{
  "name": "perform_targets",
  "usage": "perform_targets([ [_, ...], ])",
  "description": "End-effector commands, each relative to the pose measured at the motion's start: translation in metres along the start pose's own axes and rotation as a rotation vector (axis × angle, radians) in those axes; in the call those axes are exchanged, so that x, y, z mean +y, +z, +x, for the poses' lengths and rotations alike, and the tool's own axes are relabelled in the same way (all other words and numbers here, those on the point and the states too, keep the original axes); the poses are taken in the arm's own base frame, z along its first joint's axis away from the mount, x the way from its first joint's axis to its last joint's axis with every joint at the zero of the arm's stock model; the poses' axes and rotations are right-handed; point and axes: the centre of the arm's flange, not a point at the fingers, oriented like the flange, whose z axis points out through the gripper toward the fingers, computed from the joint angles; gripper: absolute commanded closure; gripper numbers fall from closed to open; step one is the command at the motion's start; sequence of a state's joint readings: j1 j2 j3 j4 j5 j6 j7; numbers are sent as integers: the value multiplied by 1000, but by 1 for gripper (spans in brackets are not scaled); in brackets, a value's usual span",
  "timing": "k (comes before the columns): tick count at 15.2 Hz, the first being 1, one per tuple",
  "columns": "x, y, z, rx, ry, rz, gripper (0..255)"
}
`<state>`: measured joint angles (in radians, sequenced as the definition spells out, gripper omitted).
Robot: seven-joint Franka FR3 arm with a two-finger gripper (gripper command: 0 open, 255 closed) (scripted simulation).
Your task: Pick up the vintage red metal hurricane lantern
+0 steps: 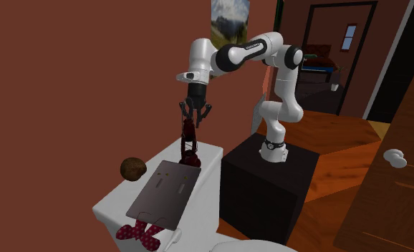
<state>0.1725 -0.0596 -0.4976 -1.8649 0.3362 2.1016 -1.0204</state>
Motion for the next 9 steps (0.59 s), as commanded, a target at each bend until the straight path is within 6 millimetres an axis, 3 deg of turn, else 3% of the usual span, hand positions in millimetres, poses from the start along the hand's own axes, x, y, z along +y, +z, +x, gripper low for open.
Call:
perform_targets([
  [1, 1, -8, 3, 0, 0, 0, 255],
  [9, 2, -46, 21, 0, 0, 0, 255],
])
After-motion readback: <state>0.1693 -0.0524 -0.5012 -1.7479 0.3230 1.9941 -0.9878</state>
